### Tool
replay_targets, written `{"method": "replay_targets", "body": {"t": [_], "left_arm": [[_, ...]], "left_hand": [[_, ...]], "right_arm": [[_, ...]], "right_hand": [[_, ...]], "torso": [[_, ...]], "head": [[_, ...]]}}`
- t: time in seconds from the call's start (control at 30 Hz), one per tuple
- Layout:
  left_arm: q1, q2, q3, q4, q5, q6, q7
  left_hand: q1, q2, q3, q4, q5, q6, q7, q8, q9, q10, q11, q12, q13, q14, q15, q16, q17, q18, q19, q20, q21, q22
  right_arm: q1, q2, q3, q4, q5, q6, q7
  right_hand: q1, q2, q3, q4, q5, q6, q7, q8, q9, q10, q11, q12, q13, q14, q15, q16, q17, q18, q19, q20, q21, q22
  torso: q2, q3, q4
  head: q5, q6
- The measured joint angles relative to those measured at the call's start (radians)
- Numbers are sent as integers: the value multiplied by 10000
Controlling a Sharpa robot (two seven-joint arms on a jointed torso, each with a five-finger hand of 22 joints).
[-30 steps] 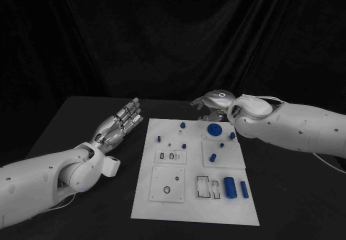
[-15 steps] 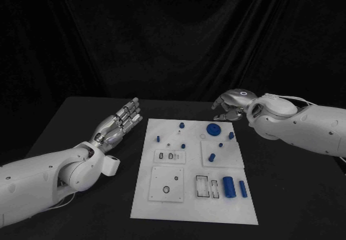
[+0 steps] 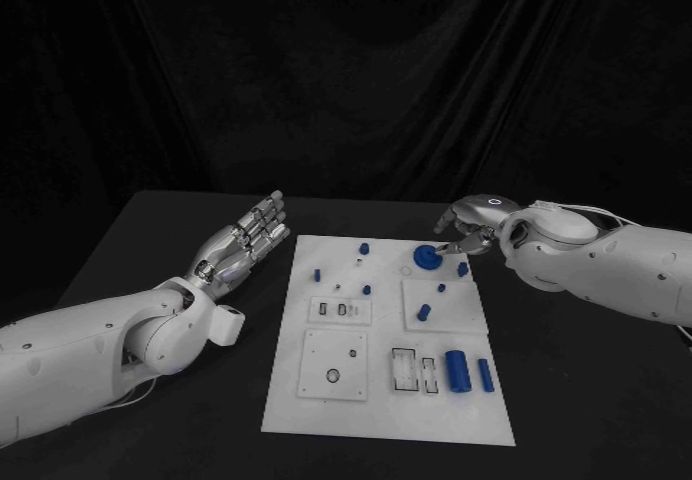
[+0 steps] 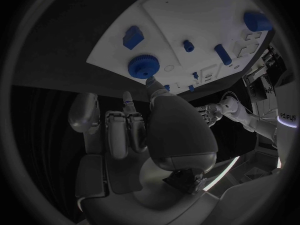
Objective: Assemble the parts on the task board
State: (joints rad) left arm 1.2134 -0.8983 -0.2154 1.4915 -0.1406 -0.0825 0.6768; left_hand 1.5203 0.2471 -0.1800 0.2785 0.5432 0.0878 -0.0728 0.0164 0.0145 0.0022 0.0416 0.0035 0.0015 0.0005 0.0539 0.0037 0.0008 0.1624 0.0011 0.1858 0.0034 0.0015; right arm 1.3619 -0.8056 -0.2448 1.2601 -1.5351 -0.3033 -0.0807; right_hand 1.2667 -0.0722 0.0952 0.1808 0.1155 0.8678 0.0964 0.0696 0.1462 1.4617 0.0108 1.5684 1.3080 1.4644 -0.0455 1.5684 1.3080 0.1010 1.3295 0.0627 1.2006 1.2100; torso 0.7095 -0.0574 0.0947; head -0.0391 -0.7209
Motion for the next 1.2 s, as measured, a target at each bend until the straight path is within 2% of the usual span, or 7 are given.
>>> {"method": "replay_targets", "body": {"t": [0.23,0.5,0.77,0.93,1.1,1.2], "left_arm": [[0,-21,0,8,0,11,0],[0,-22,0,9,-1,34,0],[0,-19,-1,-2,-1,57,0],[0,-4,-1,-23,-1,75,0],[0,19,-1,-38,-1,94,0],[0,24,-1,-51,-1,106,0]], "left_hand": [[0,0,0,0,0,0,0,0,0,0,0,0,1,0,0,0,1,0,0,0,0,1],[0,0,-1,0,0,34,34,0,1,-39,37,0,-1,0,0,0,2,0,0,0,0,1],[0,0,-1,0,0,34,34,0,1,-39,37,0,-6,0,-1,0,5,-1,0,0,0,1],[40,-40,27,-28,38,42,87,0,1,-39,36,0,-6,-31,43,0,6,0,0,0,0,2],[40,-40,27,-28,38,36,108,0,10,-39,36,0,-5,0,73,0,7,0,-36,35,0,2],[40,-40,27,-28,38,35,108,0,10,-39,36,0,-5,0,73,0,8,0,-36,35,0,2]], "right_arm": [[-128,147,2,-148,43,89,7],[-235,302,3,-302,66,163,23],[-343,373,4,-353,75,190,58],[-408,441,4,-402,78,210,81],[-465,509,19,-472,83,218,106],[-501,549,44,-516,87,207,127]], "right_hand": [[0,0,0,0,0,-35,35,0,-18,0,1,0,-1,0,0,0,-1,1,88,-17,165,160],[0,0,0,0,45,-35,35,0,-53,-1,0,0,-2,0,0,-1,-1,1,218,2,429,450],[5,4,83,-83,309,104,6,51,1,-1,0,-1,-3,0,0,-1,-2,3,322,0,609,680],[57,57,133,-134,631,154,28,51,46,-2,0,0,-3,-1,0,-1,-3,3,321,0,658,750],[199,97,291,-291,1395,383,-20,119,138,-2,1,-1,-3,-1,0,-1,-3,4,321,0,658,797],[223,86,319,-319,1521,397,-35,118,179,-2,1,-1,-3,-1,0,-1,-3,4,321,0,658,804]], "torso": [[10,1,9],[13,-14,20],[10,-22,5],[4,-20,3],[-1,-16,-3],[-3,-15,-7]], "head": [[14,-11],[12,-55],[58,-126],[12,-133],[3,-149],[17,-155]]}}
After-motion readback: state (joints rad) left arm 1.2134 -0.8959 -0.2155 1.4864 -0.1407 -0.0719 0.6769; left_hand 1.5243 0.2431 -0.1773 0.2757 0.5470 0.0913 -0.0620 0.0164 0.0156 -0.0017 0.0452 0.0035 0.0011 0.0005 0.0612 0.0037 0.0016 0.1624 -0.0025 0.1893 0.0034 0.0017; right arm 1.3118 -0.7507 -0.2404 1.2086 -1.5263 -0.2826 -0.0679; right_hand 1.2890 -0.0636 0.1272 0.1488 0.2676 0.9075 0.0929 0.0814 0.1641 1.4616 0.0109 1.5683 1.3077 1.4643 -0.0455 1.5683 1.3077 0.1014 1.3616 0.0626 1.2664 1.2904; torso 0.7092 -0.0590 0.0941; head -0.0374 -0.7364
